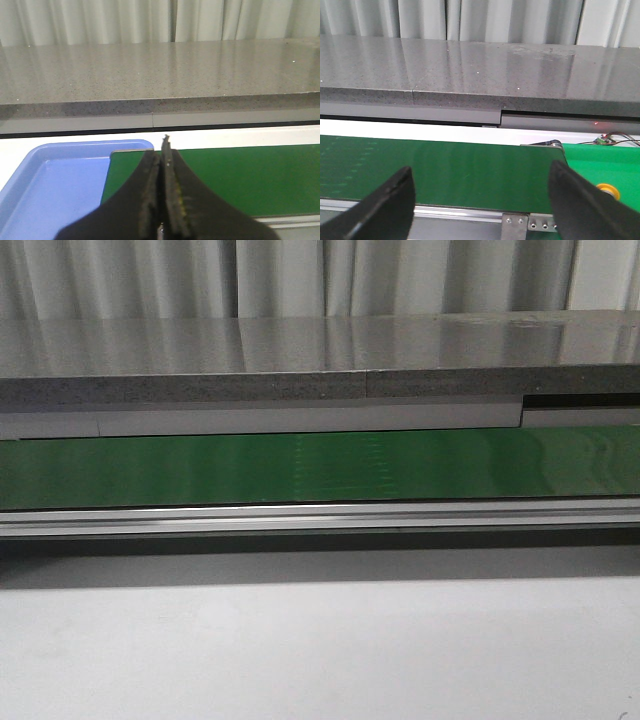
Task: Move button from left to right
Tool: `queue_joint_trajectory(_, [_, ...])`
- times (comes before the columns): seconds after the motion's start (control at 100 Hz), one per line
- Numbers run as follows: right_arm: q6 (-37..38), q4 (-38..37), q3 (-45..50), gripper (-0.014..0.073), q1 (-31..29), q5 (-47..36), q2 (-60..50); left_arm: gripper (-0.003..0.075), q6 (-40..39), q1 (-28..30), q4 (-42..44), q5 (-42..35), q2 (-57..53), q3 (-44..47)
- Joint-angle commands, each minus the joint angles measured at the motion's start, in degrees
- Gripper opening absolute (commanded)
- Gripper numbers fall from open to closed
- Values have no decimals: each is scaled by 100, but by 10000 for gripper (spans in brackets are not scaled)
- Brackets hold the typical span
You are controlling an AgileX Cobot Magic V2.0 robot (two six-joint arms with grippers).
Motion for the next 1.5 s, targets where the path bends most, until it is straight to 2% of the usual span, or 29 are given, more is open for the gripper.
queue_joint_trajectory(0.0, [-31, 45, -158, 409, -11, -406, 43, -21, -17, -39, -65, -476, 29, -152])
queue_joint_trajectory(0.23, [-31, 45, -158, -75, -11, -401, 43, -20, -17, -39, -65, -476, 29, -152])
queue_joint_trajectory(1.16, [-14, 55, -129, -67, -11, -423, 43, -20, -17, -39, -65, -476, 29, -152])
queue_joint_trajectory(1.26, [361, -107, -23, -67, 3, -521, 8, -20, -17, -39, -65, -476, 29, -152])
queue_joint_trajectory(1.49, [1661, -1408, 573, -67, 314, -943, -489, -20, -17, -39, -65, -476, 29, -152])
